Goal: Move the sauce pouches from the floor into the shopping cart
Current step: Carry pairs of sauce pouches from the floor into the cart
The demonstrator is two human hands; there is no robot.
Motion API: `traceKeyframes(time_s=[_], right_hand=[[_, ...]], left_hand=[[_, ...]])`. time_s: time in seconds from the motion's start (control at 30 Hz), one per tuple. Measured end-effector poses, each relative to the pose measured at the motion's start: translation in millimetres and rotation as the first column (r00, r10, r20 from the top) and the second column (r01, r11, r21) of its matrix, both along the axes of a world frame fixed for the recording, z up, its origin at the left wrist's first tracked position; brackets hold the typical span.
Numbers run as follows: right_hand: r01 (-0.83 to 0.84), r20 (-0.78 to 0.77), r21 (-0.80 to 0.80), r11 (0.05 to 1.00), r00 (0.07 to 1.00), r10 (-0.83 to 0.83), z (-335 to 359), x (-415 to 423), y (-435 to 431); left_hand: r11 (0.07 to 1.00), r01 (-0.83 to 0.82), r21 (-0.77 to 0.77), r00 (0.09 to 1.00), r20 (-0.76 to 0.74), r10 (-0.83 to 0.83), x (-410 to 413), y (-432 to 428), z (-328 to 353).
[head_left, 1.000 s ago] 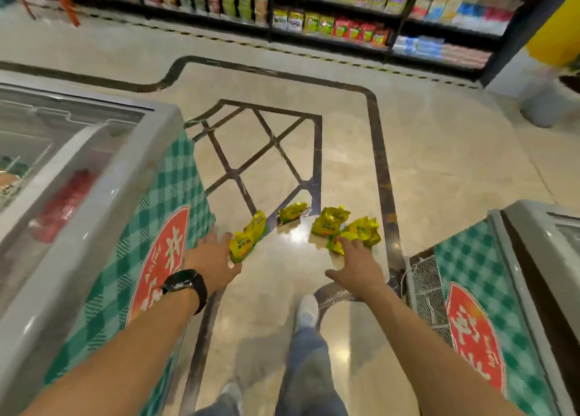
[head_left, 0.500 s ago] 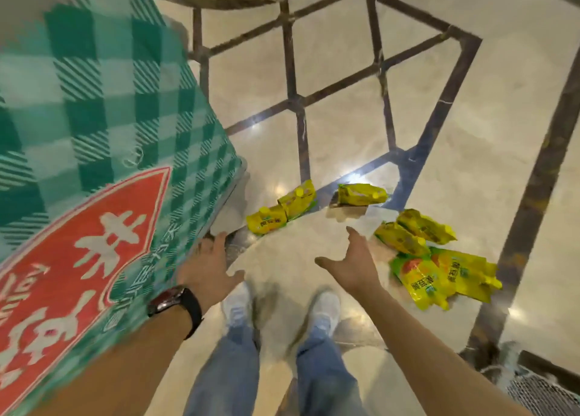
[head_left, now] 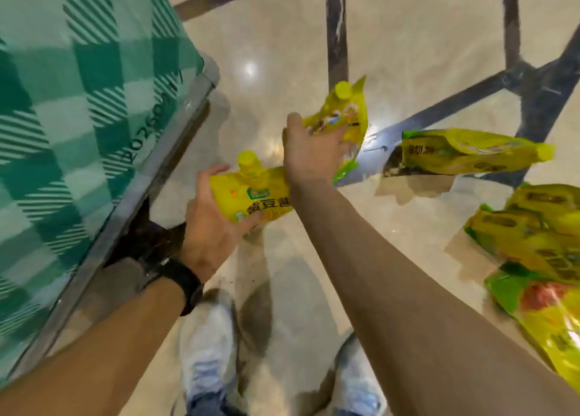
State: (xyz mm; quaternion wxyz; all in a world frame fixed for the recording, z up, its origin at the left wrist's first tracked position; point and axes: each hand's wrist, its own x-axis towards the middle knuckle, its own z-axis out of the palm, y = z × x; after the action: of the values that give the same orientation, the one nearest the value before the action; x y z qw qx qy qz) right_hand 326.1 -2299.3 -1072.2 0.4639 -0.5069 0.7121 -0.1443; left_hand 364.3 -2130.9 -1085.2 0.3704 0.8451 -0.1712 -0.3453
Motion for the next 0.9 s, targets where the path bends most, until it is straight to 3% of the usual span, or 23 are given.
traceKeyframes(time_s=[0.13,0.23,0.3,0.37,0.43,0.5,0.57,0.63,0.67,0.8,0.9], right_hand=[[-0.245,-0.117,-0.257,0.935,0.968,0.221,-2,-6,-4],[-0.456,-0.185,-0.292,0.841,0.889,0.418,1,-27,-31],[-0.581,-0.113,-0.243,0.777,0.812,0.573,1,-48,-69],[-0.661,0.11,-0.09,0.745,0.737,0.667,1,-60,-111],[-0.761,0.287,0.092,0.642,0.637,0.715,-8,-57,-134],[-0.833,0.214,0.144,0.535,0.554,0.805,-30,-46,-140],[-0.861,0.029,0.156,0.484,0.494,0.869,-47,-33,-142],[-0.869,0.002,0.209,0.449,0.46,0.888,-57,-22,-145],[-0.852,0.021,0.229,0.472,0.488,0.872,-60,-15,-144],[-0.604,0.017,0.256,0.755,0.783,0.621,-71,1,-130],[-0.503,0.199,0.453,0.736,0.862,0.467,-67,3,-117]], left_hand=[[0.99,-0.002,-0.139,0.996,-0.09,-0.01,-4,-2,-13],[0.985,0.021,-0.17,0.994,-0.099,-0.038,-1,-1,-17],[0.985,0.038,-0.169,0.994,-0.095,-0.054,5,1,-21],[0.986,0.045,-0.163,0.992,-0.106,-0.062,9,4,-28],[0.981,0.011,-0.191,0.985,-0.165,-0.043,10,5,-35],[0.975,-0.034,-0.218,0.975,-0.223,-0.016,10,5,-38],[0.969,-0.062,-0.238,0.967,-0.254,-0.001,9,5,-40],[0.958,-0.11,-0.265,0.952,-0.305,0.025,8,5,-42],[0.952,-0.129,-0.278,0.942,-0.334,0.03,8,7,-44],[0.955,-0.097,-0.28,0.941,-0.337,-0.003,11,6,-45],[0.954,-0.066,-0.291,0.941,-0.336,-0.038,13,4,-43]])
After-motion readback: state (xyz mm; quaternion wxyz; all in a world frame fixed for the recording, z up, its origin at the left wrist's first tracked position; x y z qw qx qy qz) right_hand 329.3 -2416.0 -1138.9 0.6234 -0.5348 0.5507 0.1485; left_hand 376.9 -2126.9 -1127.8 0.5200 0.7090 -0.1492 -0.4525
